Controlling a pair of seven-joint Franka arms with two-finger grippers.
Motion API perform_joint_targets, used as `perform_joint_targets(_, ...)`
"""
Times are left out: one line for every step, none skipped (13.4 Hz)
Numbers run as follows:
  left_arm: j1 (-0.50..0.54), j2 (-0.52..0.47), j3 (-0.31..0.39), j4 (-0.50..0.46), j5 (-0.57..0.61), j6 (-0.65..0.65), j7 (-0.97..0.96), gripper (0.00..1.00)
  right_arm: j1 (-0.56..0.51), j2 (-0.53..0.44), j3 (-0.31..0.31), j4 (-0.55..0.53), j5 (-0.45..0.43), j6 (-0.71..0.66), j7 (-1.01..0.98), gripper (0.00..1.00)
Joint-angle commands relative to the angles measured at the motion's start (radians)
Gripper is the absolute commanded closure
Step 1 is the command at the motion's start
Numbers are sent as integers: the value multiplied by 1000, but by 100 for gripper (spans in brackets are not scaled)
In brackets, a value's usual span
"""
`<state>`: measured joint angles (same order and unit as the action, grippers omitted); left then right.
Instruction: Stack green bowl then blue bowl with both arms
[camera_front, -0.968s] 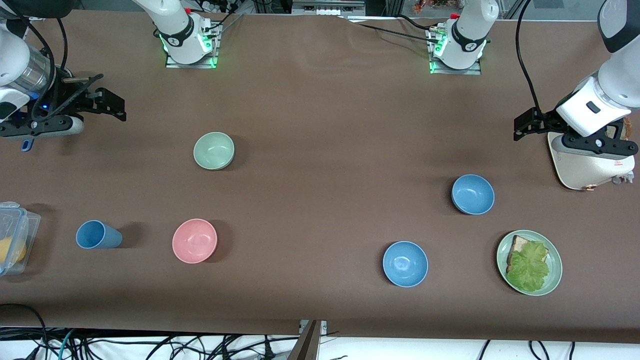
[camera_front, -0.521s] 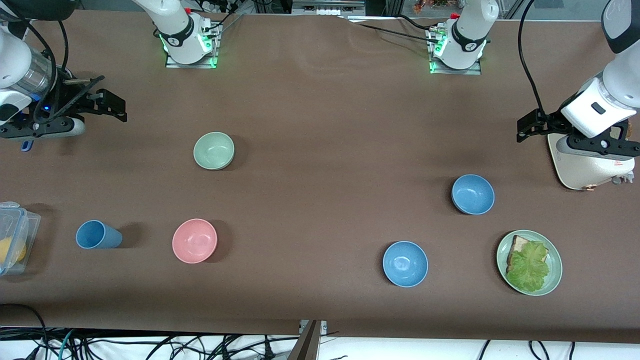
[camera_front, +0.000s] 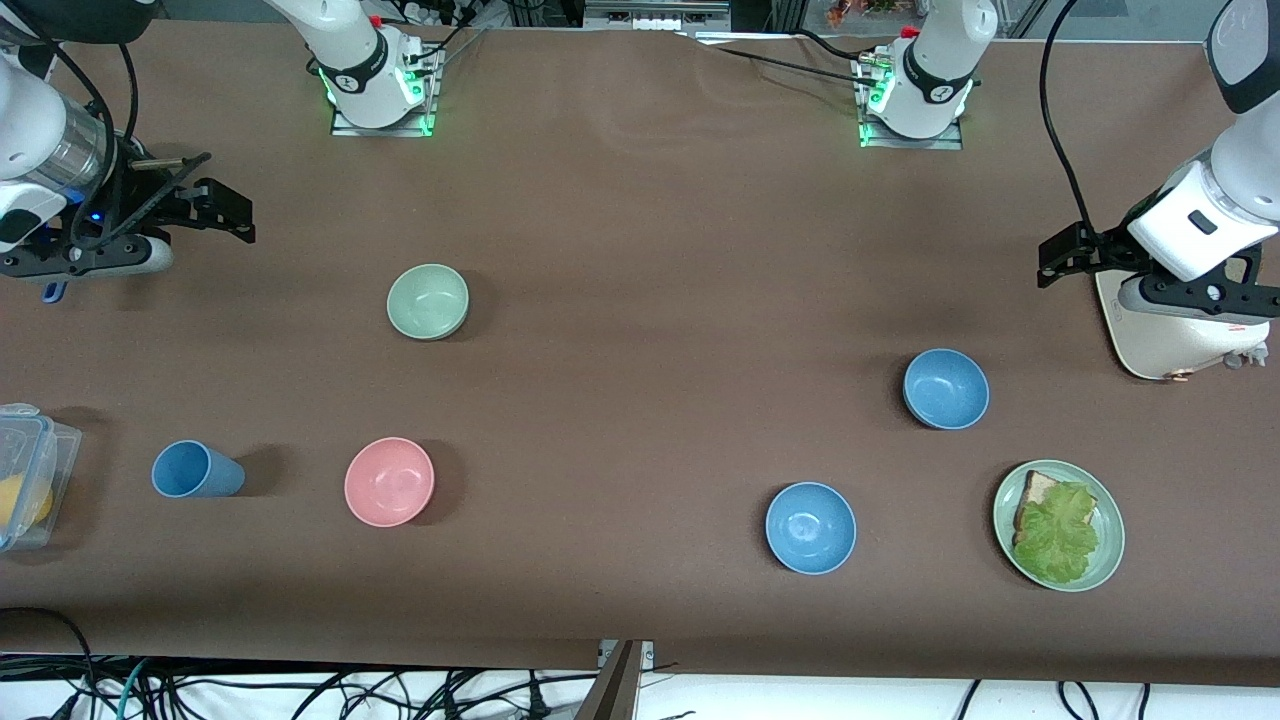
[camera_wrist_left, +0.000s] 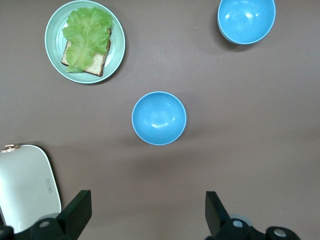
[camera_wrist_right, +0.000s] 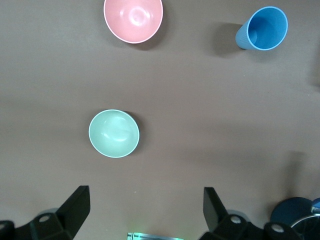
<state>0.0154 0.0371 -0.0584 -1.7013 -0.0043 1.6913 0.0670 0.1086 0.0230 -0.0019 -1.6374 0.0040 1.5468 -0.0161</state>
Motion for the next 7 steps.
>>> perform_joint_targets(3,21,-4,34,-14,-12,17,0,-6,-3,10,1,-13,-10,8,0)
perform_joint_targets(5,23,-4,34,-14,-12,17,0,-6,-3,10,1,-13,-10,8,0)
perform_joint_targets(3,23,-4,34,-13,-12,16,0,-6,-6,10,-5,-13,-10,8,0)
perform_joint_targets(3,23,-4,34,-13,-12,16,0,-6,-8,10,-12,-13,-10,8,0)
perform_joint_targets(3,24,-4,34,-13,-10,11,0,-6,-9,10,-13,-13,-10,8,0)
perform_joint_targets(5,23,-3,35,-14,-9,10,0,-6,-8,10,-13,-13,-10,10,0)
perform_joint_targets(5,21,-1,35,-14,-8,10,0,-6,-9,10,-15,-13,-10,8,0)
